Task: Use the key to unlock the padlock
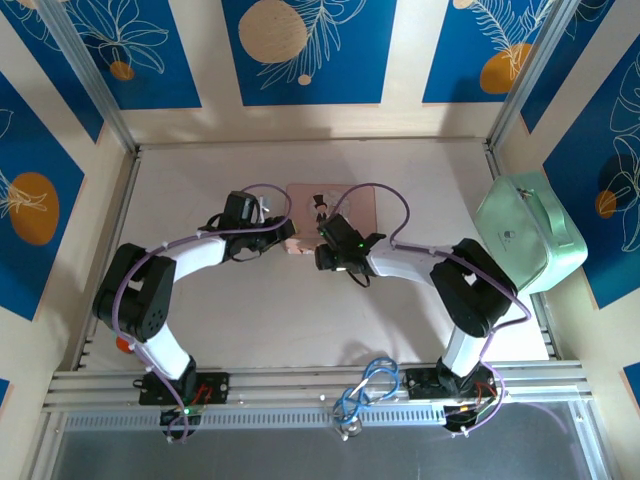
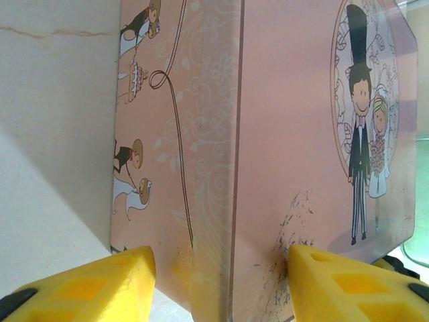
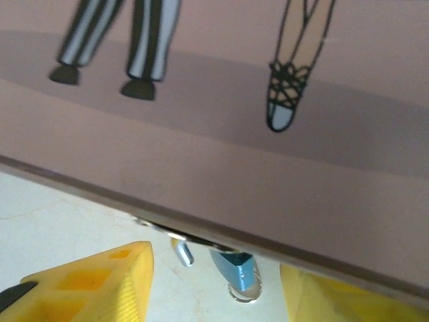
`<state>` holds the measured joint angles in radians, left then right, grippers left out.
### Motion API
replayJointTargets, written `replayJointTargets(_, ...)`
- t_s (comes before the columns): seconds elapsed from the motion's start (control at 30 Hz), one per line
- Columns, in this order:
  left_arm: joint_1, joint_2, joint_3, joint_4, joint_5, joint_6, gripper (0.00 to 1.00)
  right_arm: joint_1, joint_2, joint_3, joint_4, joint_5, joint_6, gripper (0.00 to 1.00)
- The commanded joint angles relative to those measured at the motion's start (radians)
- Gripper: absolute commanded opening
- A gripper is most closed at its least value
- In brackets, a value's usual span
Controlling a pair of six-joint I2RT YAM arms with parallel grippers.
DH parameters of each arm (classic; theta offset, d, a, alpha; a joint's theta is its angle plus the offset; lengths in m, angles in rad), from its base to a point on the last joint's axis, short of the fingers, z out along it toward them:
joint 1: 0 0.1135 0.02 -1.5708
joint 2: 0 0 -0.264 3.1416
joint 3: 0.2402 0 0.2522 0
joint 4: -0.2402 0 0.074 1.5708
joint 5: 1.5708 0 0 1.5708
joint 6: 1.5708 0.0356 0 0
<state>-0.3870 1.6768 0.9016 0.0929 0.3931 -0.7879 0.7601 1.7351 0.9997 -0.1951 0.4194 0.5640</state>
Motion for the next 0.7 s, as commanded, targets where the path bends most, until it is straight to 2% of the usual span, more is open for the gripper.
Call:
replayJointTargets(0.0, 0.013, -0.006, -0.04, -0.022, 0.004, -0.009, 0.53, 0.014, 0.012, 0.025, -0.054, 0.05, -0.012, 0.53)
replayJointTargets(0.4, 0.013, -0.018, -0.054, -0.013, 0.004, -0.016, 0.51, 0.042, 0.067, 0.091, -0.118, 0.107, -0.024, 0.41)
replayJointTargets(0.57, 0.013, -0.017, -0.056, -0.018, 0.001, -0.017, 0.51, 0.054, 0.097, 0.126, -0.161, 0.141, -0.022, 0.3)
replayJointTargets(0.67, 0.013, -0.017, -0.06, -0.015, 0.003, -0.02, 0.5, 0.061, 0.111, 0.143, -0.186, 0.163, -0.021, 0.27)
